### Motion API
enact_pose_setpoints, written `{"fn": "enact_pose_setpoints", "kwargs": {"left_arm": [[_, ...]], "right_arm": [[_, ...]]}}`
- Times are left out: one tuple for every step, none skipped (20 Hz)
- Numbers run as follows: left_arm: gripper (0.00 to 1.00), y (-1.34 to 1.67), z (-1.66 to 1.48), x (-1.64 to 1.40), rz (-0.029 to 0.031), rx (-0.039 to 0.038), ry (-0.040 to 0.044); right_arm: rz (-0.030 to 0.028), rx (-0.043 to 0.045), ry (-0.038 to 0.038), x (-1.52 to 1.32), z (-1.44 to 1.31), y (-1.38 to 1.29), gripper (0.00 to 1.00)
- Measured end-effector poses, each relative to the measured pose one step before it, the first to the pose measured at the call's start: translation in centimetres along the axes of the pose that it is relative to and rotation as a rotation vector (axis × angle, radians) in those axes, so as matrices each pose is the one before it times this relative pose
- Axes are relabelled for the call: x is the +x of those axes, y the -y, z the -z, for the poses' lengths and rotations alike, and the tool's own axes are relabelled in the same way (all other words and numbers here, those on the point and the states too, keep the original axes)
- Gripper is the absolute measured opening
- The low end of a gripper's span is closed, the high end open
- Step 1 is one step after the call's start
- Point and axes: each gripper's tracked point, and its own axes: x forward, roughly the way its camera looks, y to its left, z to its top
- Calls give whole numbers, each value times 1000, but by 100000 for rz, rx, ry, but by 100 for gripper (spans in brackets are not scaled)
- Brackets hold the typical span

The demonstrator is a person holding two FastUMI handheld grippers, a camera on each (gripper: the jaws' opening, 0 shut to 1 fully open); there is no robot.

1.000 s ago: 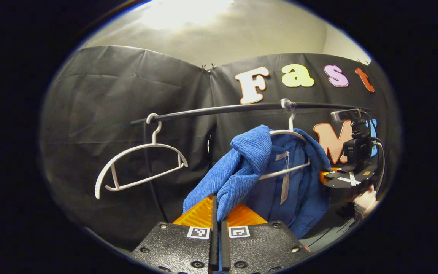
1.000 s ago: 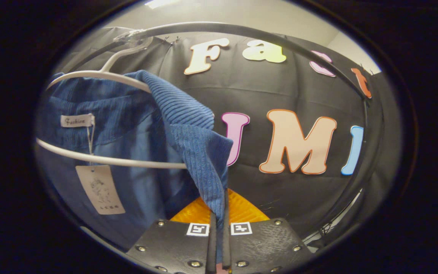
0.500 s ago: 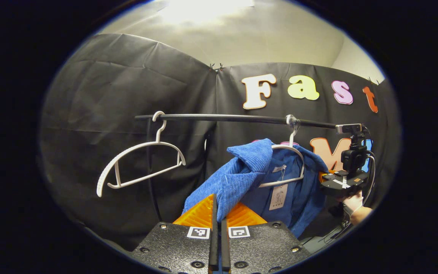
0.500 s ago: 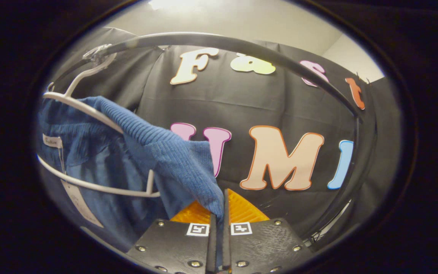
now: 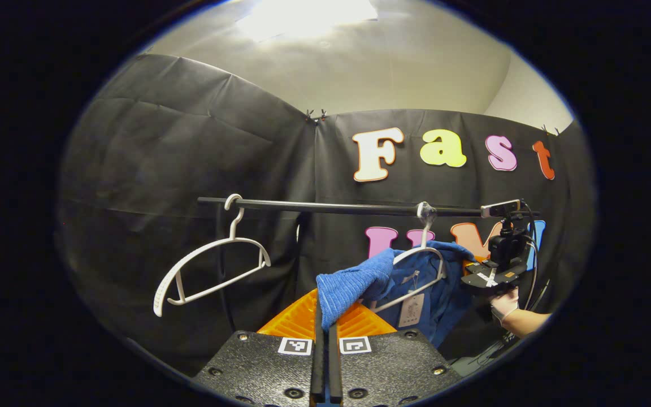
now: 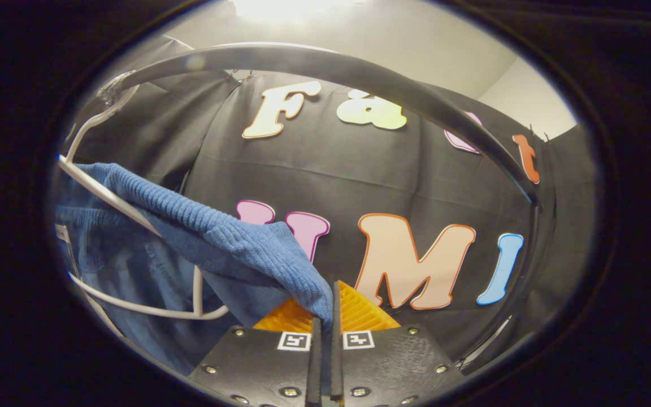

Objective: Grasp the clothes on the hanger with both hands and then place them into the laundry hamper below.

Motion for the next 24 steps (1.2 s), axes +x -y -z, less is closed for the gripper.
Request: {"fn": "enact_pose_setpoints", "kwargs": {"left_arm": [[4, -793, -101, 133, -1656, -465, 29], [4, -730, -162, 172, -1622, -384, -33], [4, -682, -167, 218, -1653, -207, 695], [3, -672, -105, 321, -1419, 279, 304], [2, -603, 128, 337, -1124, 576, -183], [4, -464, -5, 387, -880, 730, 122], [4, -390, 131, 398, -850, 707, -230], [4, -353, 43, 350, -844, 683, 79], [3, -279, 207, 421, -492, 504, -262], [4, -160, 227, 454, -363, 579, -103], [4, -171, 345, 498, -182, 725, -92], [4, -68, 339, 634, 19, 643, -121], [4, -151, 364, 450, 22, 608, -195], [4, -4, 343, 527, 303, 609, -254], [4, 83, 494, 577, 847, 287, 154], [4, 123, 423, 472, 887, -126, -130], [4, 64, 631, 360, 938, -470, -695], [3, 179, 541, 269, 1178, -952, -615], [4, 225, 689, 409, 1145, -1026, -867], [3, 211, 600, 309, 1125, -969, -634], [4, 184, 696, 355, 864, -1088, -1049], [3, 268, 763, 284, 876, -1089, -1276], [3, 206, 850, 190, 605, -1012, -1368], [4, 129, 772, 146, 456, -904, -1414]], "right_arm": [[613, -508, 1506, 310, -326, 120, 6], [705, -21, 1243, 195, -268, -5, 6], [373, 438, 982, 67, -117, -72, 6], [271, 164, 952, 61, -151, -132, 6], [-43, -110, 756, 13, -45, -250, 6], [13, -606, 484, -36, -6, -117, 6], [-218, -733, 431, -78, 54, -62, 6], [-252, -516, 114, -98, 43, -134, 6], [-490, -233, 59, -57, 221, -124, 6], [-454, -136, -110, -46, 172, -72, 6], [-53, -349, -66, 146, 112, 51, 6], [177, -523, 82, 25, 81, 138, 6], [275, -456, 82, 11, 154, 158, 6], [352, -484, 47, 155, 74, 189, 6], [655, -638, 30, 93, 99, 259, 6], [651, -814, -194, -30, 126, 311, 6], [371, -713, -363, 89, 241, 158, 6], [101, -804, -490, 154, 267, 126, 6], [19, -848, -873, -26, 426, 170, 6], [280, -795, -1030, 84, 497, 109, 6], [351, -589, -1365, 35, 691, 147, 6], [-97, 39, -1872, 33, 849, 72, 6], [-213, 366, -2113, -49, 843, -42, 6], [8, 205, -2048, -175, 863, 14, 7]]}}
